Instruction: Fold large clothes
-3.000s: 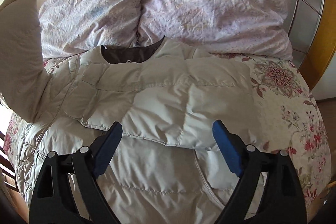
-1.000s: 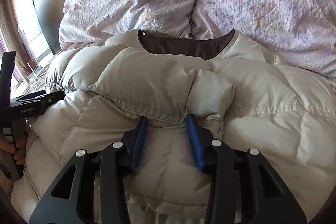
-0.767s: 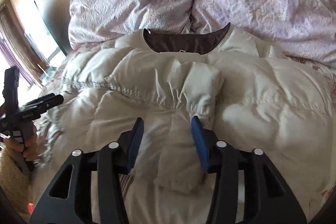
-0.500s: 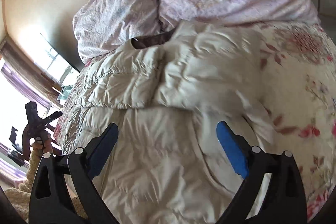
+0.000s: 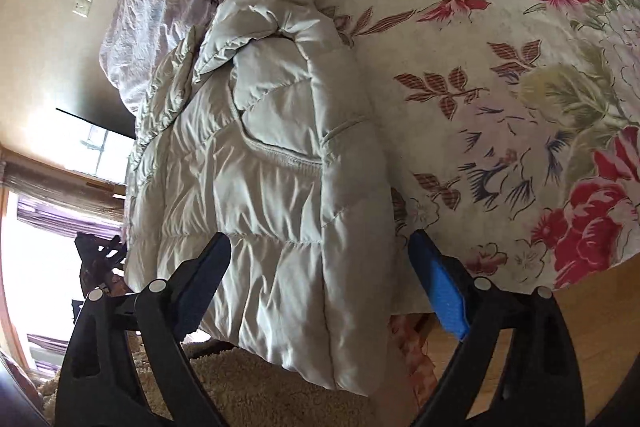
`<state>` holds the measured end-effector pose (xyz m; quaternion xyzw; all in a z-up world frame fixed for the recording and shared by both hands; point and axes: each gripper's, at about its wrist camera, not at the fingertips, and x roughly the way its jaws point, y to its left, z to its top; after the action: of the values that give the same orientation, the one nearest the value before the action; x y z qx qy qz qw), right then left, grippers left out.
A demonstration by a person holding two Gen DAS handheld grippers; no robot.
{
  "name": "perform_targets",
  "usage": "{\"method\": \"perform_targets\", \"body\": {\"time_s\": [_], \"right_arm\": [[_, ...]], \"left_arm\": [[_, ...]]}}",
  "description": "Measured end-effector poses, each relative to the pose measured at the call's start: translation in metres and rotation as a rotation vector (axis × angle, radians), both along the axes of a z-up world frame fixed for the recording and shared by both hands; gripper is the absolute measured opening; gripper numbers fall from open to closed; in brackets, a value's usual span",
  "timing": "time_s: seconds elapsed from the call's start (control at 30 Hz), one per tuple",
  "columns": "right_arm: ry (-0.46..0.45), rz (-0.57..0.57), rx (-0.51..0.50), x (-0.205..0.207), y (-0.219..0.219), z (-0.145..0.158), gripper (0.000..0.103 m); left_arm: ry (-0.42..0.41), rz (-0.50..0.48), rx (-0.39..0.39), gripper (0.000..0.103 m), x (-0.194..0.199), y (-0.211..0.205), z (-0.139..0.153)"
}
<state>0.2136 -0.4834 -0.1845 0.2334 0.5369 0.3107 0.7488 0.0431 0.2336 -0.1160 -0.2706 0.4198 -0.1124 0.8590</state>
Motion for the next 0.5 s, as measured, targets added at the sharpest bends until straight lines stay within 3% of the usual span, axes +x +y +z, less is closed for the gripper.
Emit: {"method": "perform_targets", "body": {"time_s": [0.23, 0.5], "right_arm": [[-0.001, 0.099, 0.068, -0.019, 0.013, -0.004, 0.089], [0.017, 0.122, 0.113, -0.036, 0.016, -0.01, 0.088]], "left_arm": [[0.008, -0.058, -0.039, 0.079, -0.017, -0.023, -0.004], [0.042, -0.031, -0.108, 0.069, -0.037, -0.025, -0.01]]}}
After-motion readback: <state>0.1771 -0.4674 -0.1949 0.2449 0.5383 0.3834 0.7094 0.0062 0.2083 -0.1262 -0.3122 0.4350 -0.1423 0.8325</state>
